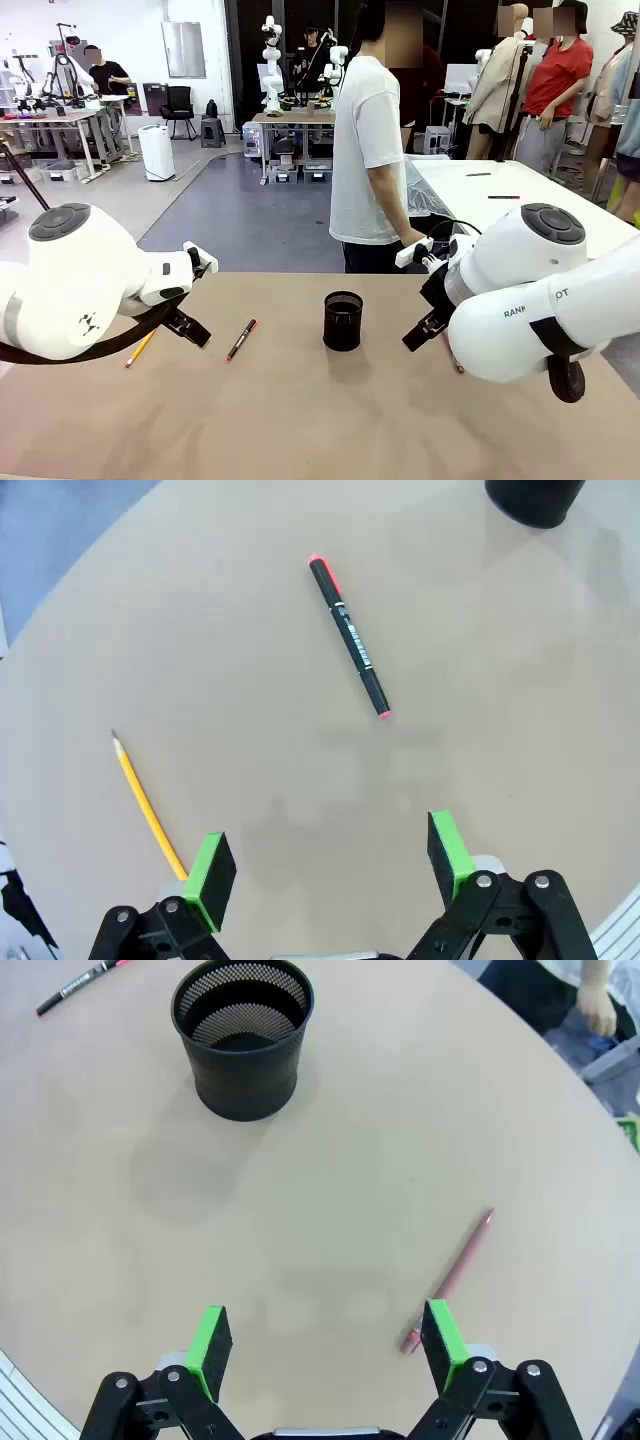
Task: Place the pens into the pen holder.
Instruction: Pick up a writing instrument from the table and place it into the Pen holder.
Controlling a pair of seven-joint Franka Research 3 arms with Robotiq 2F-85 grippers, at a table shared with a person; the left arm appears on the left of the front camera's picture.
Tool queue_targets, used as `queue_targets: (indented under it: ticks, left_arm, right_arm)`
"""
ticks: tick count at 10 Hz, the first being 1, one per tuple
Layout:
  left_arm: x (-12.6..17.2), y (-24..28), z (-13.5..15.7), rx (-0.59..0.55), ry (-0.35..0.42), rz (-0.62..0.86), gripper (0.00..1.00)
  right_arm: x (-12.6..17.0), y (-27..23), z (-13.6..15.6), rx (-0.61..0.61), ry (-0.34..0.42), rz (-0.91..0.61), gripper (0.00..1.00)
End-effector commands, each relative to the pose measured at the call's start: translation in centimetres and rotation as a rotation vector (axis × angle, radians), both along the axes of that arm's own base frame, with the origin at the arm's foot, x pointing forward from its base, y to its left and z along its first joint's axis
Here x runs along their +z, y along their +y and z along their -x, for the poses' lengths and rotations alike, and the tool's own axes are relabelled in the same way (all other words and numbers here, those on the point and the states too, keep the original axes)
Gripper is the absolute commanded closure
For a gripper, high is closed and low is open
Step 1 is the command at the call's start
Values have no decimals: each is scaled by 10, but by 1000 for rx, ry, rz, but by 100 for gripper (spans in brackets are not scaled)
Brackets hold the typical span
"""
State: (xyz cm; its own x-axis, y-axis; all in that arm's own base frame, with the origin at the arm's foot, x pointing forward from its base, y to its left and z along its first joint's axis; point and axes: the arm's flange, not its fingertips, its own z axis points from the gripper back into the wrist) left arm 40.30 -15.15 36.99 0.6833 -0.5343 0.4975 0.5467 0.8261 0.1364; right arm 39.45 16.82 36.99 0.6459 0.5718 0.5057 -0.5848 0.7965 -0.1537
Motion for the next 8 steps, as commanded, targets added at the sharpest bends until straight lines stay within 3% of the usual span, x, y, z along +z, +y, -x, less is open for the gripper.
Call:
queue_targets:
  ticks: [1,8]
  left_arm:
    - [0,0,0,0,0,0,0]
    - [0,0,0,0,0,0,0]
  right_arm:
    - [0,0,0,0,0,0,0]
    - [0,0,0,0,0,0,0]
